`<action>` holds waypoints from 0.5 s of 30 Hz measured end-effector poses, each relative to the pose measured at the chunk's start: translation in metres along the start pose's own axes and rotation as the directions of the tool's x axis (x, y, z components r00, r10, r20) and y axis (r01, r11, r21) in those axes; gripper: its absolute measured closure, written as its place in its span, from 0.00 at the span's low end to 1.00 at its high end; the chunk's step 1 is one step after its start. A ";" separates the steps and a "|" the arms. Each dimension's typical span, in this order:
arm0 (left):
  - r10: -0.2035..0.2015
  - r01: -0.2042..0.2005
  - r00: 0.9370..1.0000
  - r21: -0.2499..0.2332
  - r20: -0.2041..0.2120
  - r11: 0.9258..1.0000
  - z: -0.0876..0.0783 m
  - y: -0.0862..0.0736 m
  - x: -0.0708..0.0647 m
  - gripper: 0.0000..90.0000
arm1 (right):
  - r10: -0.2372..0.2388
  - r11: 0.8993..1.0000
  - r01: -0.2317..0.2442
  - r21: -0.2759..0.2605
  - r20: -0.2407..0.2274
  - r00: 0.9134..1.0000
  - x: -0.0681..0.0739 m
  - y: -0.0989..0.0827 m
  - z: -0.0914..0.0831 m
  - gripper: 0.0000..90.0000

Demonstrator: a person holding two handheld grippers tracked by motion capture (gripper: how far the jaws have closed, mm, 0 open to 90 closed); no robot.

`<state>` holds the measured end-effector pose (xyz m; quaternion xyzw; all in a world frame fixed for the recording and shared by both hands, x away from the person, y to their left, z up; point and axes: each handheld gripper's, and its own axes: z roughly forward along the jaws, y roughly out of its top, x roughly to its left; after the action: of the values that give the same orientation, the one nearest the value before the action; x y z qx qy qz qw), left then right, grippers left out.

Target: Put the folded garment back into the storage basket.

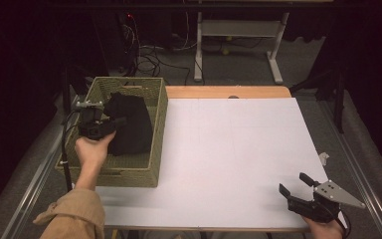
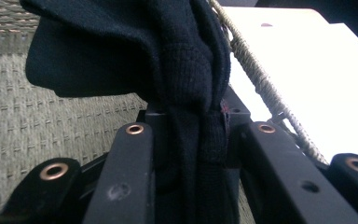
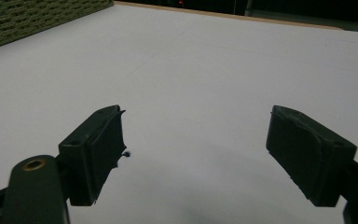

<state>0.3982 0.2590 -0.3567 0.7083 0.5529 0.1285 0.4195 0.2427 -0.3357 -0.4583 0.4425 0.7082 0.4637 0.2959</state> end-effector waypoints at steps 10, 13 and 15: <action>0.000 0.000 1.000 0.029 -0.019 1.000 0.022 0.005 0.003 0.75 | 0.001 1.000 -0.001 0.002 -0.001 1.000 0.000 0.000 0.000 0.22; -0.007 0.008 1.000 0.043 -0.026 0.999 0.027 0.006 0.006 0.75 | 0.001 1.000 -0.001 0.002 -0.001 1.000 0.000 0.000 0.000 0.21; -0.006 0.008 0.999 0.054 -0.038 0.999 0.030 0.007 0.007 0.75 | 0.001 1.000 -0.001 0.004 -0.002 1.000 0.000 0.000 0.001 0.21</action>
<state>0.4249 0.2510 -0.3720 0.7150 0.5665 0.1255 0.3900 0.2433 -0.3357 -0.4587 0.4431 0.7090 0.4631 0.2941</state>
